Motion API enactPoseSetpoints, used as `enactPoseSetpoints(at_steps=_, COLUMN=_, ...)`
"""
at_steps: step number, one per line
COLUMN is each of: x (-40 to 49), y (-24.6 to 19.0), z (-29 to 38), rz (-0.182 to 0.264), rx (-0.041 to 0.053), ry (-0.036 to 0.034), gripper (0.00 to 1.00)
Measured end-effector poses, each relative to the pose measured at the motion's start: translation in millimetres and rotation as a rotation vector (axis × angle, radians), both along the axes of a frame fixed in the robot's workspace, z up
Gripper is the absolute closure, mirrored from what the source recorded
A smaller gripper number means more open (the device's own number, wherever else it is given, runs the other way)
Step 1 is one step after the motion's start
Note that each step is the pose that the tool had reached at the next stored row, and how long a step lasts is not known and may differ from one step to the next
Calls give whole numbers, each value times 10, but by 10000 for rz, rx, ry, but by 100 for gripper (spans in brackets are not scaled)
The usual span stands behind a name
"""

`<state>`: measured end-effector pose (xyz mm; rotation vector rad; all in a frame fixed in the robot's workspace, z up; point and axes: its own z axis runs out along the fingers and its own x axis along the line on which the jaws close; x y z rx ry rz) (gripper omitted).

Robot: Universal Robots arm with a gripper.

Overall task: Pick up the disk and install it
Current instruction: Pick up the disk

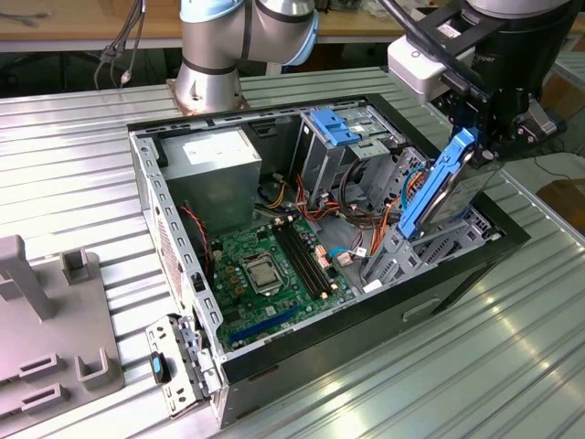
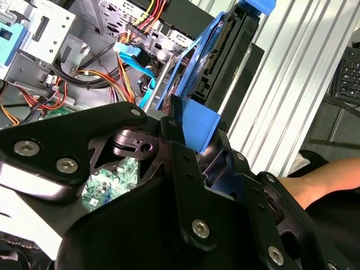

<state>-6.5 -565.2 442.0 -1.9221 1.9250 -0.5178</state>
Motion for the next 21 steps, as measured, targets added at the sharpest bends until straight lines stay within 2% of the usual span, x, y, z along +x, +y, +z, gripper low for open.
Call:
enactPoseSetpoints(at_steps=9, x=2, y=-13, z=-64, rz=1, rx=5, ry=0, gripper=63)
enactPoseSetpoints(at_steps=18, x=14, y=-34, z=-211, rz=1, rx=51, ry=0, gripper=63)
enactPoseSetpoints(at_steps=21, x=18, y=-39, z=-283, rz=1, rx=71, ry=0, gripper=63)
